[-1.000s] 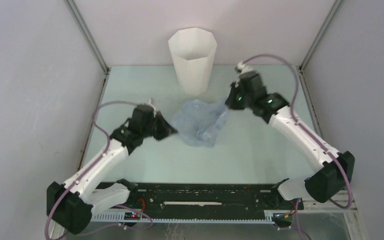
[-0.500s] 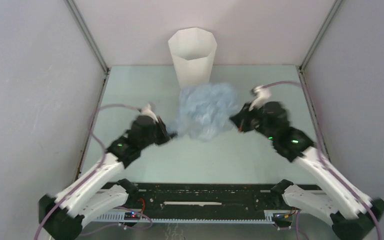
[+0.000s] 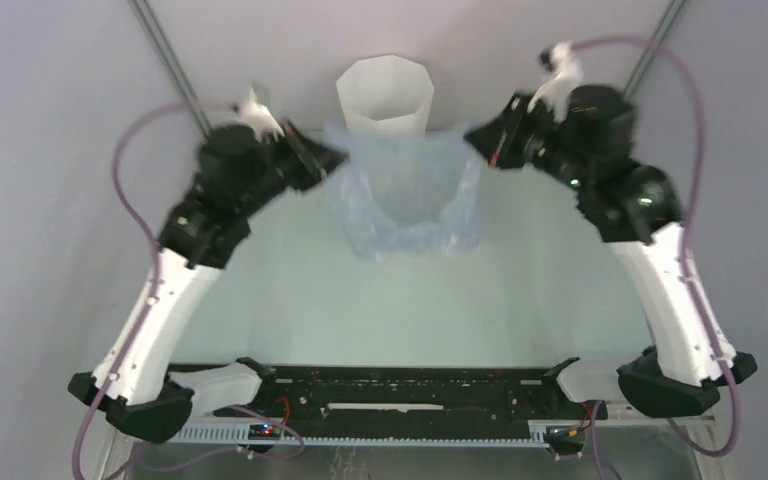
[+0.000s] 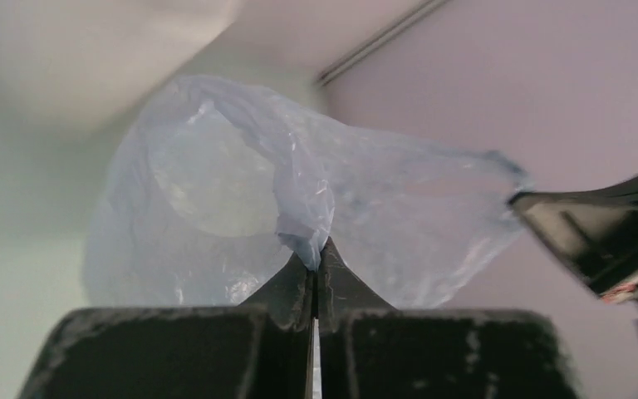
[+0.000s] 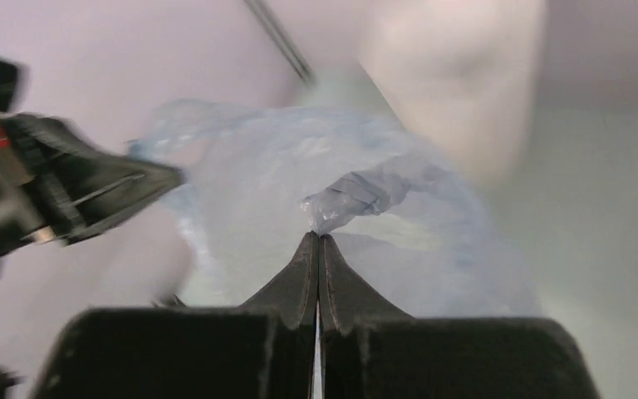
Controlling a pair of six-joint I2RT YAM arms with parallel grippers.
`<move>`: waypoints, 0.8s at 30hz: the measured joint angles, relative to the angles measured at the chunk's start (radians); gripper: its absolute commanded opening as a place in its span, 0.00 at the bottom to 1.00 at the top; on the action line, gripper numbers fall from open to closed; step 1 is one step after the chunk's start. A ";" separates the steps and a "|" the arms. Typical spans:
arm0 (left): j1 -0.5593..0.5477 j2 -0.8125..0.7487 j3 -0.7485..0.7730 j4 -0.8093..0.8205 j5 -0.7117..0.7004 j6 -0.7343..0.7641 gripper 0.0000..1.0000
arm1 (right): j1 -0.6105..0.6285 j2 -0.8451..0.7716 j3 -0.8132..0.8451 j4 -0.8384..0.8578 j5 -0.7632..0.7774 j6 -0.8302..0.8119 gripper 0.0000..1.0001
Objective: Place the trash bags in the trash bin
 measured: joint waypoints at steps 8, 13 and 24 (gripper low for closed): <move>-0.126 -0.209 0.165 0.135 -0.123 0.102 0.00 | 0.286 -0.370 -0.114 0.226 0.154 -0.130 0.00; -0.110 -0.358 -0.504 0.201 -0.130 0.006 0.00 | 0.275 -0.477 -0.710 0.289 0.160 -0.072 0.00; -0.090 -0.198 -0.395 0.019 -0.029 -0.066 0.00 | 0.142 -0.338 -0.622 0.055 0.046 -0.016 0.00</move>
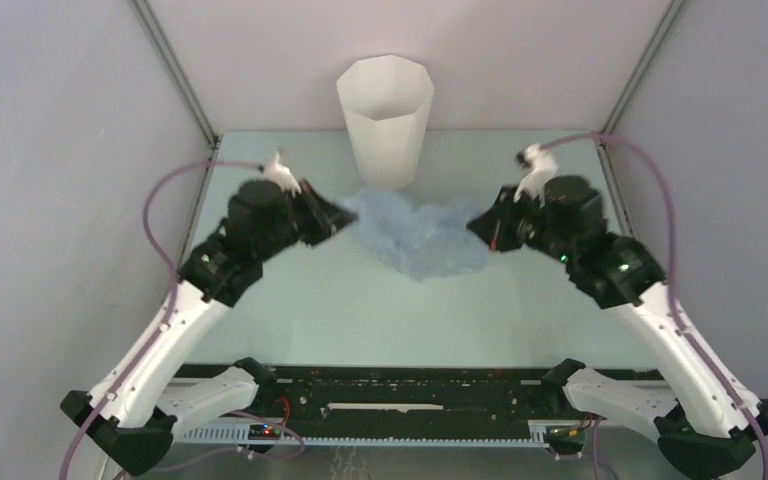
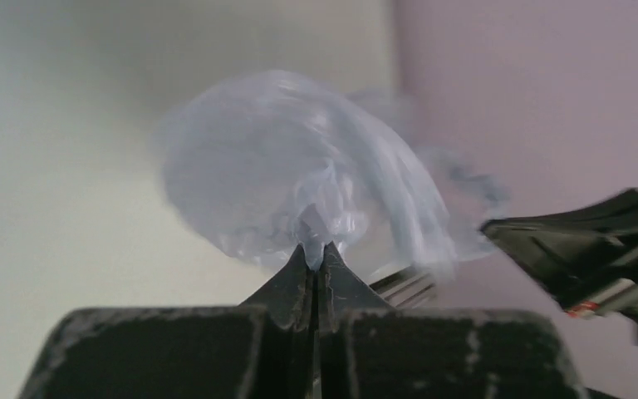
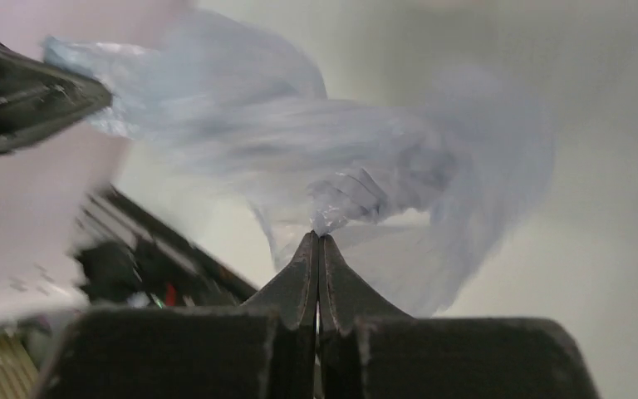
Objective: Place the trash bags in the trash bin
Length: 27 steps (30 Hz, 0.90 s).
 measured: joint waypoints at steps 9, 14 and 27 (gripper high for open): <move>0.009 0.056 0.226 0.143 0.008 0.028 0.00 | -0.062 -0.015 0.140 0.074 -0.021 -0.039 0.00; -0.008 0.040 -0.231 0.103 0.032 -0.066 0.00 | -0.060 -0.024 -0.255 0.043 -0.082 0.011 0.00; 0.055 0.394 0.712 0.008 0.087 0.000 0.00 | -0.246 0.330 0.719 -0.122 -0.146 -0.036 0.00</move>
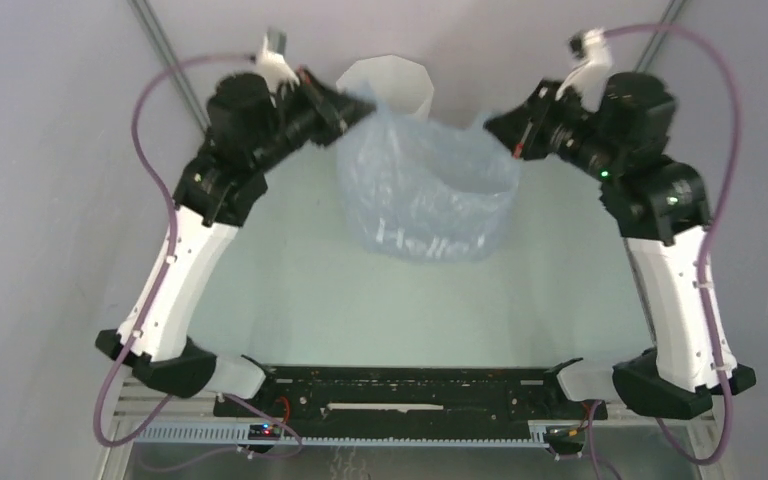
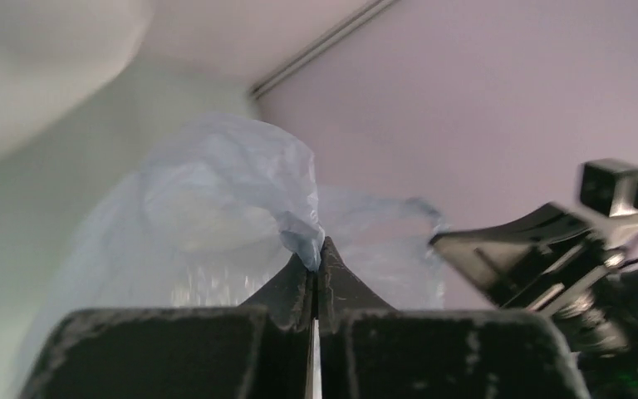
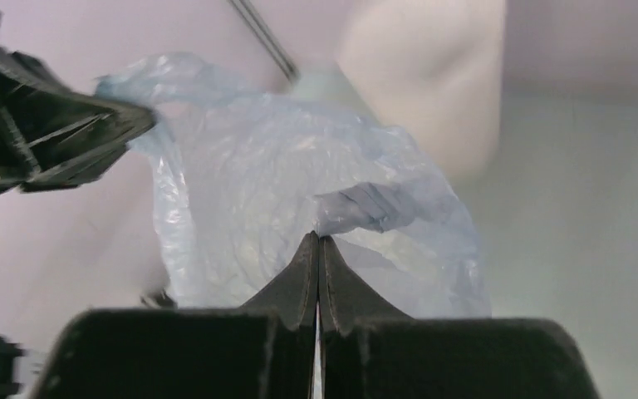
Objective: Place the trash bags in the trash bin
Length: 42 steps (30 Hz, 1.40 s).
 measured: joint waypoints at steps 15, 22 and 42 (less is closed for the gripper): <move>-0.068 -0.475 -1.123 0.110 -0.064 -0.106 0.00 | 0.150 -0.419 -1.069 0.203 -0.042 0.051 0.00; -0.039 -0.502 -0.971 0.005 -0.029 -0.155 0.00 | 0.093 -0.400 -0.846 0.000 -0.053 0.053 0.00; -0.064 -0.512 -1.186 0.074 -0.039 -0.138 0.00 | 0.094 -0.404 -1.114 0.102 -0.071 0.055 0.00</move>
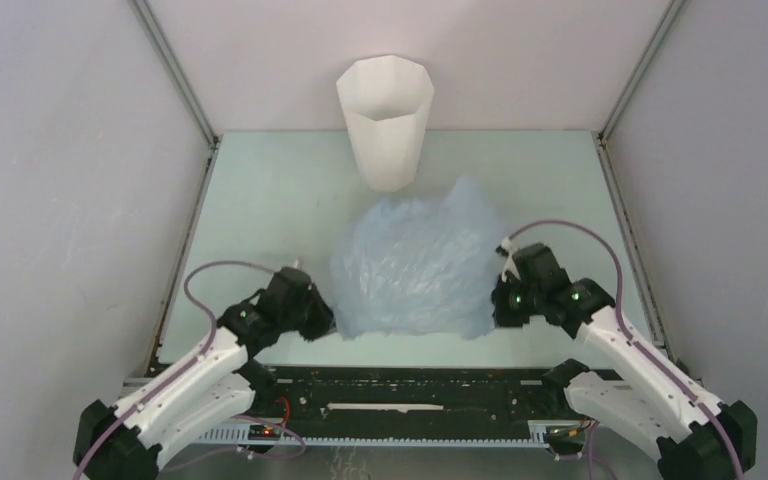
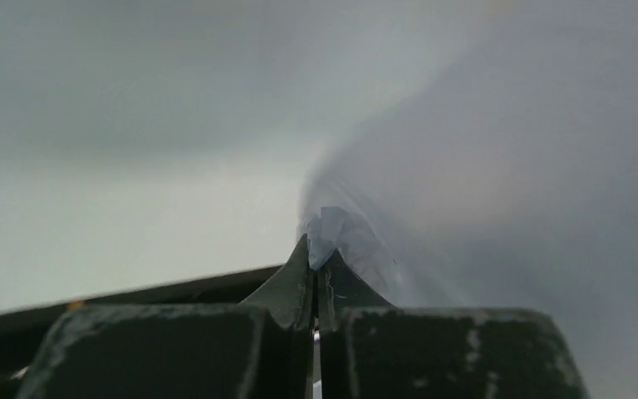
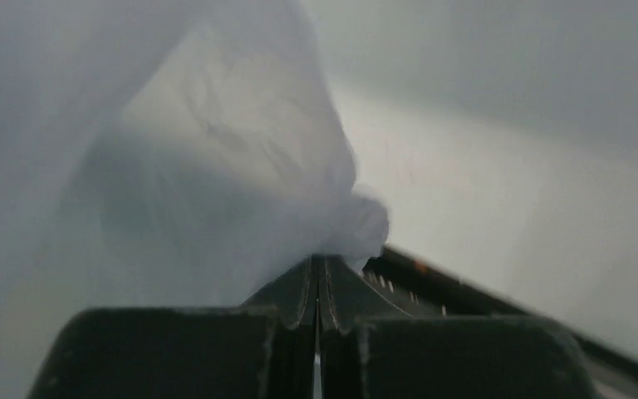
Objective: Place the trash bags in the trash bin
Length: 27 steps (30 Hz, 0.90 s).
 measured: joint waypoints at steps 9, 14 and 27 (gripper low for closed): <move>0.000 0.063 0.338 -0.075 0.031 -0.034 0.00 | -0.031 0.030 0.381 -0.142 0.009 0.003 0.00; -0.020 0.441 1.076 -0.046 0.045 0.089 0.00 | -0.040 0.259 0.932 -0.170 0.042 -0.069 0.00; -0.039 0.204 0.181 -0.006 0.057 -0.004 0.00 | -0.034 -0.121 0.146 -0.160 0.068 0.019 0.00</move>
